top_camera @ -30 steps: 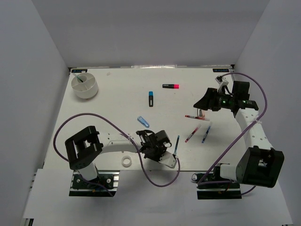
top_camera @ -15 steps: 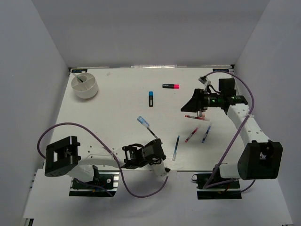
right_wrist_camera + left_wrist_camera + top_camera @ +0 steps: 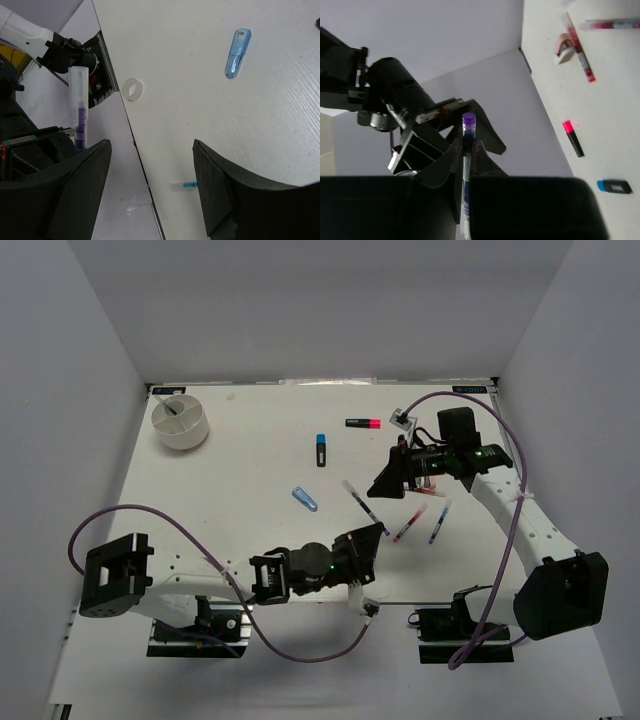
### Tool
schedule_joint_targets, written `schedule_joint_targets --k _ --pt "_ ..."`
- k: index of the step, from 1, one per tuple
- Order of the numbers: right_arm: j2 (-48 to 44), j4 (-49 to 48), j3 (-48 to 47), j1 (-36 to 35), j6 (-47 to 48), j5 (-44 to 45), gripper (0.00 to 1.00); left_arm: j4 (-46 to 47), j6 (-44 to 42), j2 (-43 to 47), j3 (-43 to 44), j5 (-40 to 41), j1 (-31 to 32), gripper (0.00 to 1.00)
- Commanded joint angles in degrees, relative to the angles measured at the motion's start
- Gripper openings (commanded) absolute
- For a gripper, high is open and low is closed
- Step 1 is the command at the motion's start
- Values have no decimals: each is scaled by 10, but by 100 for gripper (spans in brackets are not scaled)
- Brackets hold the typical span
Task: Sort the stationery into containers
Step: Pick up the pen from the center of the board.
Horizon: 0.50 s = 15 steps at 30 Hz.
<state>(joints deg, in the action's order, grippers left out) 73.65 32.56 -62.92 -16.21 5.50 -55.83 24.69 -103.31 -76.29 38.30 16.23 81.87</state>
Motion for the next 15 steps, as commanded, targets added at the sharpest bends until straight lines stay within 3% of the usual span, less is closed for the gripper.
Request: schedule_joint_targets --k 1,10,15 --pt "-17 -1 -28 -13 25 -12 72 33 -15 34 3 -39 11 0" --pt "-25 29 -17 -31 48 -61 68 24 -22 33 -6 -31 11 0" --pt "-7 19 -36 -22 5 -86 69 13 -19 33 -11 -27 11 0"
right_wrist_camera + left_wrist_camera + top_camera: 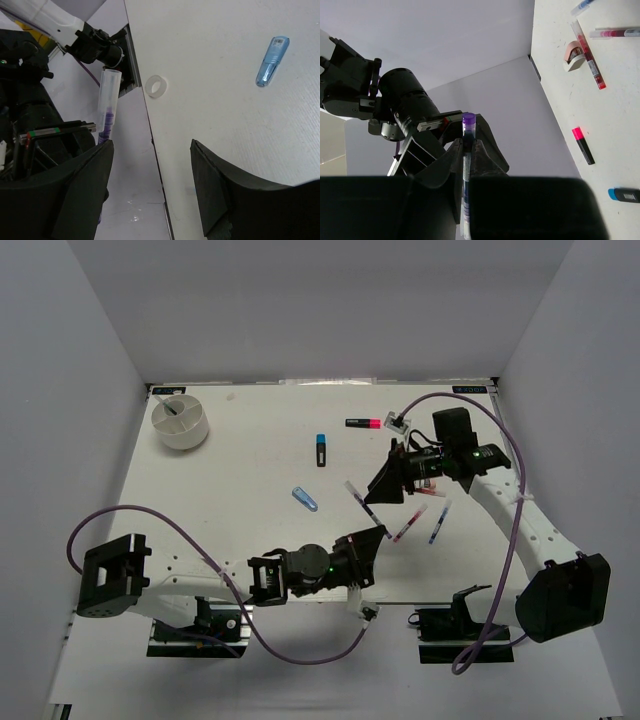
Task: Sort the stationery into containers
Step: Pick up the pen from the center of the board.
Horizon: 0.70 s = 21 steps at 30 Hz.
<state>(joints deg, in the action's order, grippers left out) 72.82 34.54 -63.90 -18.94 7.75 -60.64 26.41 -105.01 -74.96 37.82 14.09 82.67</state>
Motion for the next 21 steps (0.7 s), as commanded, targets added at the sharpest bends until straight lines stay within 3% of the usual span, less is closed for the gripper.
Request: schedule_joint_targets --k 1,9,13,21 --pt "8 -1 -29 11 -25 -46 68 -7 -1 21 -7 -4 3 0" --pt "14 9 3 26 -41 -137 60 -22 6 38 -33 11 3 0" --pt "7 18 21 20 -42 -135 56 -20 3 32 -31 5 -2 0" --pt "17 33 26 0 -27 -119 59 -6 1 18 -25 1 -2 0"
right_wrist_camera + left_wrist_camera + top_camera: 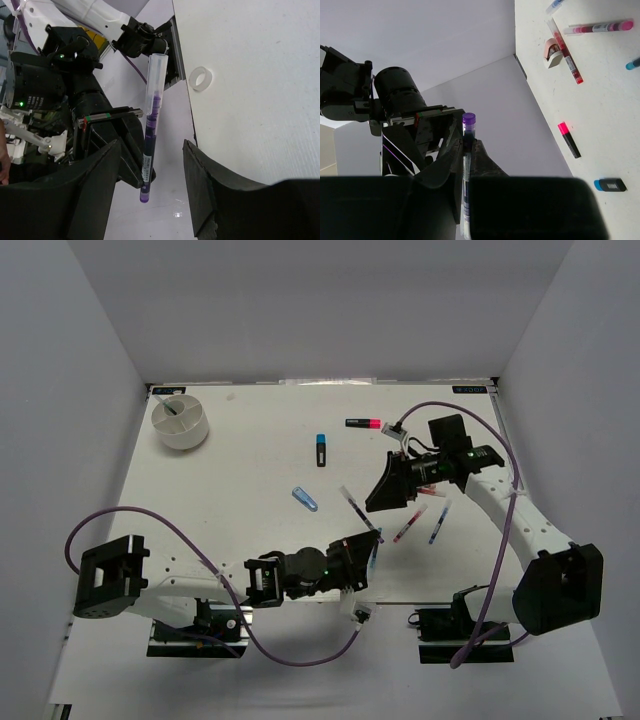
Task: Sort the stationery into containers
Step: Pick up the pen from the center of the board.
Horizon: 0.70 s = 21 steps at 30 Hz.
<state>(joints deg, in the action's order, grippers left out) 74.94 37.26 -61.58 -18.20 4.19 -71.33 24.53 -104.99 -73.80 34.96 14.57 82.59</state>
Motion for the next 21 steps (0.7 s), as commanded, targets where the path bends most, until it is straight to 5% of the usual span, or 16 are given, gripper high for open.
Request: schedule_joint_targets --k 1,21 --pt "-1 5 2 -10 9 -11 59 12 0 7 4 -7 -1 0" --pt "16 -42 16 -39 -23 -26 45 22 -12 -16 20 -27 -7 0"
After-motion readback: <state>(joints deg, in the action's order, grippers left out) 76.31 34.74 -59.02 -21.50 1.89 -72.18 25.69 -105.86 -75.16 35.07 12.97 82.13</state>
